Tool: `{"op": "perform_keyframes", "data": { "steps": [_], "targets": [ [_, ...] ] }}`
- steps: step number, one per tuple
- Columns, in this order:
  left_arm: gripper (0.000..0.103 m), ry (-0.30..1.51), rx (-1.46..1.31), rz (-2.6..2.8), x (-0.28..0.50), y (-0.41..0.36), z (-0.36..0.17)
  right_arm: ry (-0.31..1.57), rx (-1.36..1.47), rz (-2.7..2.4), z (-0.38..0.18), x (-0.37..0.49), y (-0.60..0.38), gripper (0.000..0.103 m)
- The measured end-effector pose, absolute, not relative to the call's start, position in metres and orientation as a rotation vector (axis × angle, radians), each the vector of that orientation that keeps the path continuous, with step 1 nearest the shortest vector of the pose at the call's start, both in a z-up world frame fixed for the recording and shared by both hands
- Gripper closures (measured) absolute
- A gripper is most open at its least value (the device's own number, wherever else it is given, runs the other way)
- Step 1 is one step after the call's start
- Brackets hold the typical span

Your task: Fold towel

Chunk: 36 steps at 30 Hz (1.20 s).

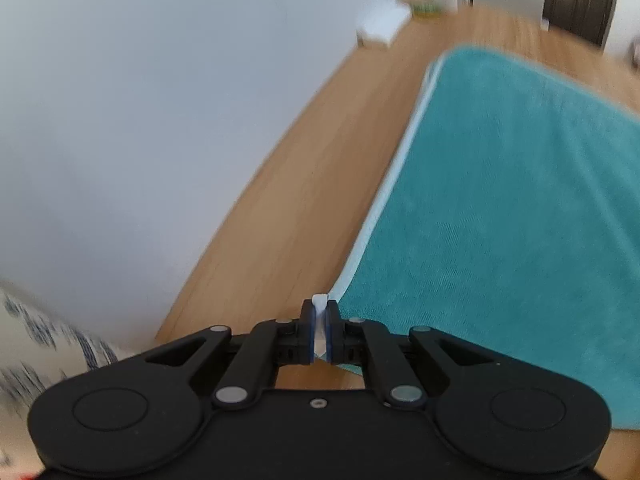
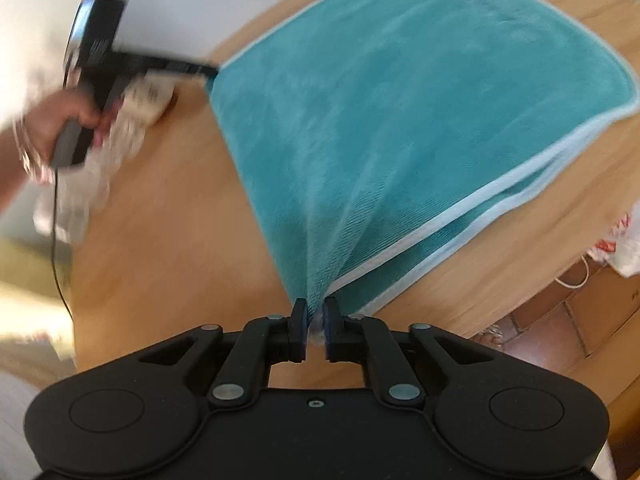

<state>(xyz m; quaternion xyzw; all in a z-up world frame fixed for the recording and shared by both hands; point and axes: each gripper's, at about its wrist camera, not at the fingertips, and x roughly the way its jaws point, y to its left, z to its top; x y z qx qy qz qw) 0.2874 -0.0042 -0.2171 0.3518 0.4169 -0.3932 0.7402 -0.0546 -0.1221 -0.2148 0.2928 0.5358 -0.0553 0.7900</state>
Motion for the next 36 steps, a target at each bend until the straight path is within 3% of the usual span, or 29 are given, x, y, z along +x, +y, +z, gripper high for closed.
{"op": "perform_keyframes", "data": {
  "steps": [2, 4, 9, 23, 28, 30, 32, 36],
  "targets": [
    [0.099, 0.903, 0.767, -0.856, 0.285, -0.002, -0.217, 1.124, 0.676, -0.151, -0.214, -0.06, -0.132, 0.082],
    [0.098, 0.914, 0.762, -0.854, 0.287, -0.002, -0.215, 1.091, 0.733, -0.194, -0.212, -0.068, -0.144, 0.06],
    [0.098, 0.94, 0.734, -0.86, 0.293, 0.0, -0.212, 1.032, 0.89, -0.291, -0.215, -0.078, -0.176, 0.059],
    [0.097, 0.95, 0.73, -0.862, 0.29, 0.006, -0.212, 0.985, 0.942, -0.398, -0.203, -0.076, -0.205, 0.06],
    [0.097, 0.956, 0.722, -0.866, 0.289, 0.004, -0.212, 1.034, 0.966, -0.466, -0.223, -0.058, -0.211, 0.081],
    [0.097, 0.957, 0.725, -0.866, 0.288, 0.004, -0.212, 1.035, 0.973, -0.465, -0.222, -0.061, -0.217, 0.081],
    [0.097, 0.952, 0.733, -0.867, 0.287, 0.005, -0.212, 1.036, 0.985, -0.476, -0.224, -0.061, -0.219, 0.096],
    [0.097, 0.957, 0.723, -0.866, 0.285, 0.006, -0.211, 1.026, 1.008, -0.492, -0.225, -0.064, -0.222, 0.102]
  ]
}}
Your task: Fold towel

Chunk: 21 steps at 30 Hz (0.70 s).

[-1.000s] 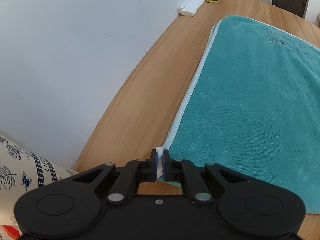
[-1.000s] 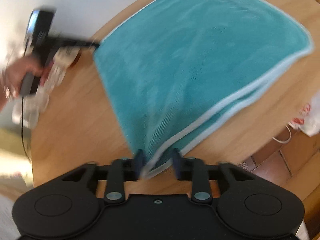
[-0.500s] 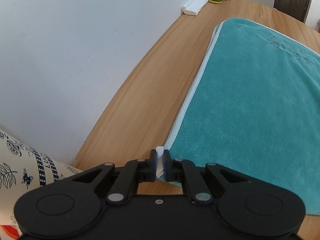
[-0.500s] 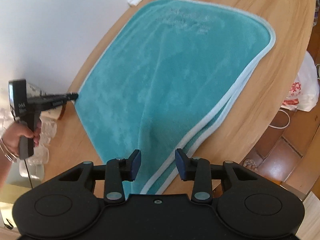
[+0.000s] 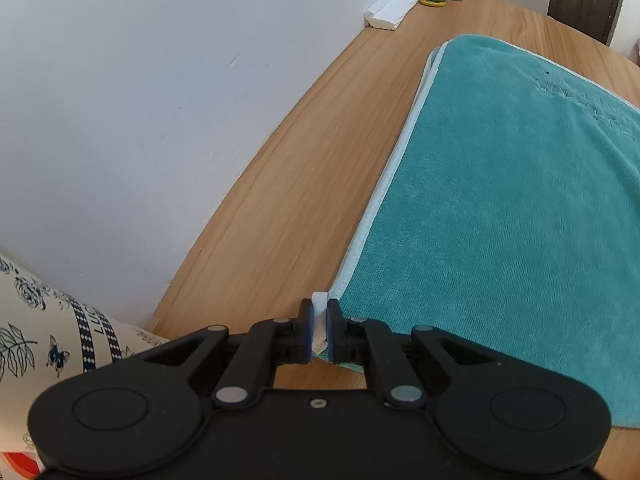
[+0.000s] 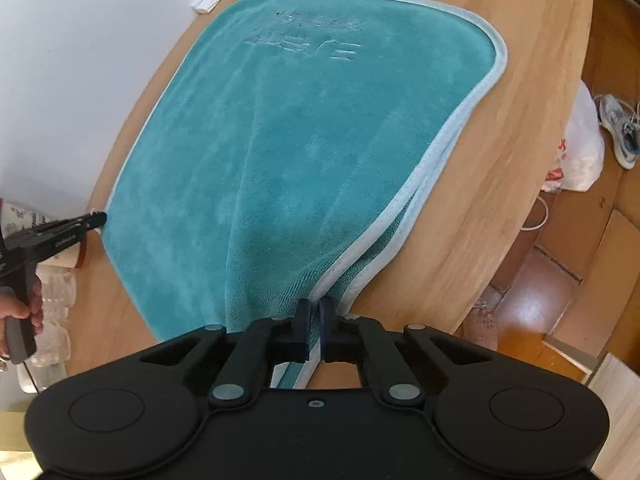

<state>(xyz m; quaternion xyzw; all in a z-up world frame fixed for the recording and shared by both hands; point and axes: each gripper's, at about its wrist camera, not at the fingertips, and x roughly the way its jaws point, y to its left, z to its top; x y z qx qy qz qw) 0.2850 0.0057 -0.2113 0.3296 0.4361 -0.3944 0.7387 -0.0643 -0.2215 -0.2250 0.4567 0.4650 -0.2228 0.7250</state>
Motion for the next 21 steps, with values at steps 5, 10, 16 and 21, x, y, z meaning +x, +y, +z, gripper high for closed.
{"op": "perform_keyframes", "data": {
  "steps": [5, 10, 16, 21],
  "targets": [
    [0.097, 0.952, 0.724, -0.868, 0.285, 0.005, -0.21, 1.008, 0.984, -0.473, -0.21, -0.073, -0.218, 0.103],
    [0.097, 0.953, 0.724, -0.872, 0.283, 0.008, -0.209, 1.022, 0.992, -0.451, -0.204, -0.072, -0.211, 0.102],
    [0.097, 0.962, 0.711, -0.869, 0.284, 0.009, -0.207, 1.045, 1.022, -0.42, -0.205, -0.066, -0.208, 0.075],
    [0.097, 0.967, 0.707, -0.87, 0.284, 0.01, -0.206, 1.07, 1.004, -0.487, -0.215, -0.058, -0.208, 0.083]
  ]
}}
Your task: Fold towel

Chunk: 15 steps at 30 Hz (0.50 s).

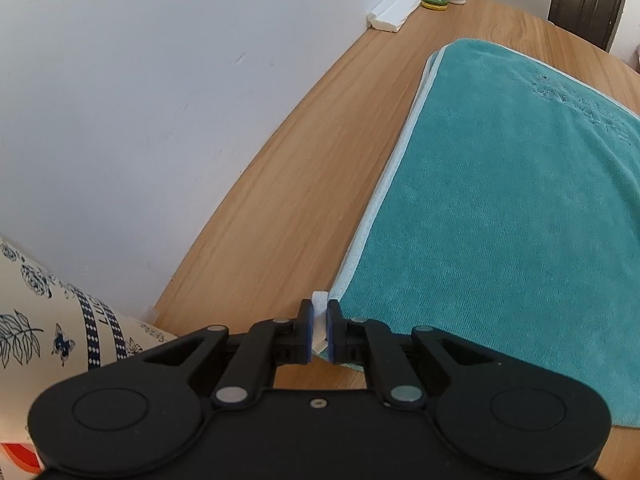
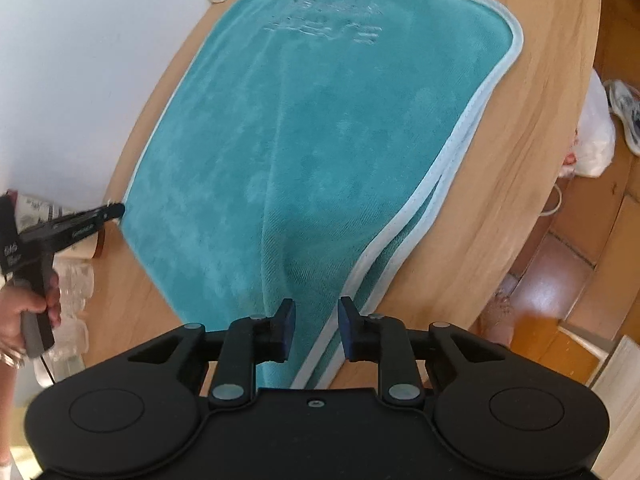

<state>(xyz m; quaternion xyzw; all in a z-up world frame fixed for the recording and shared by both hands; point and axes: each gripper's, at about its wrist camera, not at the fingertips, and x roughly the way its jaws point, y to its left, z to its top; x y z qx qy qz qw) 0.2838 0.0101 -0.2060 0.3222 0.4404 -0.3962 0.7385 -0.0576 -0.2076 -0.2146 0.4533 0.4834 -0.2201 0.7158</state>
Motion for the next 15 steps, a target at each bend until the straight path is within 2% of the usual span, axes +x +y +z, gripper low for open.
{"op": "perform_keyframes", "data": {
  "steps": [2, 4, 13, 14, 15],
  "targets": [
    [0.097, 0.966, 0.707, -0.869, 0.284, 0.011, -0.205, 1.088, 1.0, -0.492, -0.214, -0.055, -0.207, 0.084],
    [0.097, 0.961, 0.72, -0.888, 0.283, 0.01, -0.206, 1.086, 0.977, -0.505, -0.209, -0.056, -0.205, 0.08],
    [0.097, 0.964, 0.719, -0.9, 0.285, 0.006, -0.209, 1.095, 0.869, -0.548, -0.209, -0.047, -0.203, 0.083],
    [0.097, 0.964, 0.719, -0.901, 0.285, 0.006, -0.209, 1.097, 0.865, -0.558, -0.21, -0.046, -0.202, 0.084],
    [0.097, 0.964, 0.72, -0.901, 0.285, 0.006, -0.209, 1.106, 0.858, -0.574, -0.211, -0.044, -0.201, 0.099]
  ]
}}
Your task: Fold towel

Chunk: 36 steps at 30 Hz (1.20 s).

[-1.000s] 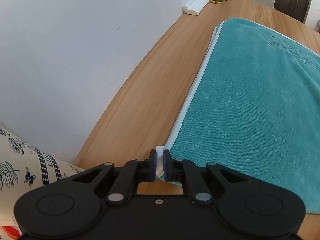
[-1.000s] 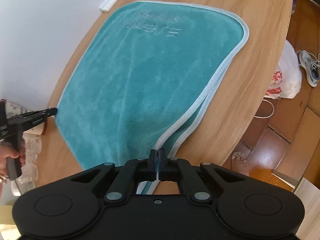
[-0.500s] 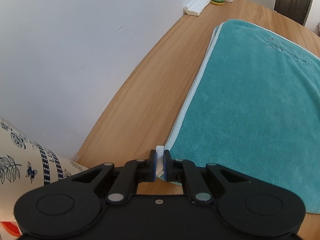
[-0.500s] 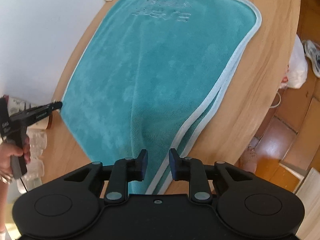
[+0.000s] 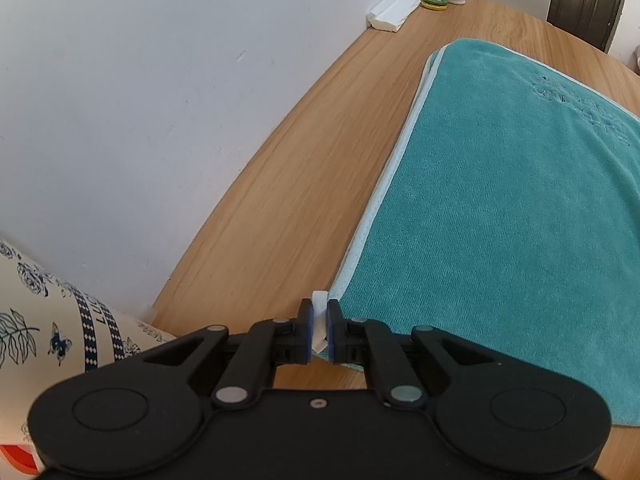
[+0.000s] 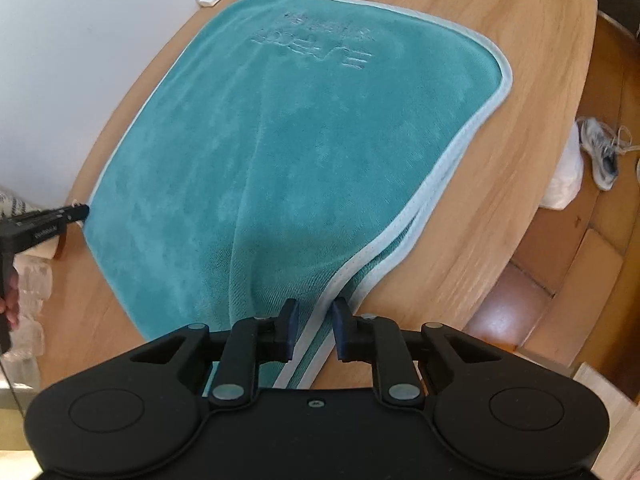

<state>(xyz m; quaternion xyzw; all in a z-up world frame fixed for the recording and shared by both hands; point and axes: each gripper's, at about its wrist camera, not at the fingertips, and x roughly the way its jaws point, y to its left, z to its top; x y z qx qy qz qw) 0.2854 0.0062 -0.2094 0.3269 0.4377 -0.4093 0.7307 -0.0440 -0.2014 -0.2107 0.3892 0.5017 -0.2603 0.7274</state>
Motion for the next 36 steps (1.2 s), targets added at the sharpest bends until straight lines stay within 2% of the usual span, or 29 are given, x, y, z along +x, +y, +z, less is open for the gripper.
{"op": "perform_keyframes", "data": {
  "steps": [15, 18, 19, 24, 26, 27, 36],
  "targets": [
    [0.097, 0.953, 0.724, -0.909, 0.286, 0.006, -0.204, 1.06, 0.845, -0.563, -0.188, -0.059, -0.201, 0.099],
    [0.097, 0.955, 0.72, -0.906, 0.286, 0.006, -0.204, 1.109, 0.882, -0.524, -0.199, -0.053, -0.2, 0.089],
    [0.097, 0.956, 0.718, -0.904, 0.287, 0.008, -0.203, 1.117, 0.867, -0.518, -0.201, -0.048, -0.196, 0.076],
    [0.097, 0.959, 0.714, -0.902, 0.287, 0.008, -0.204, 1.121, 0.846, -0.526, -0.207, -0.04, -0.19, 0.073],
    [0.097, 0.96, 0.713, -0.902, 0.287, 0.008, -0.205, 1.116, 0.843, -0.54, -0.208, -0.04, -0.192, 0.081],
    [0.097, 0.961, 0.713, -0.902, 0.287, 0.008, -0.205, 1.113, 0.844, -0.544, -0.208, -0.041, -0.193, 0.096],
    [0.097, 0.944, 0.748, -0.92, 0.286, 0.01, -0.203, 1.108, 0.851, -0.532, -0.197, -0.061, -0.191, 0.101]
  ]
}}
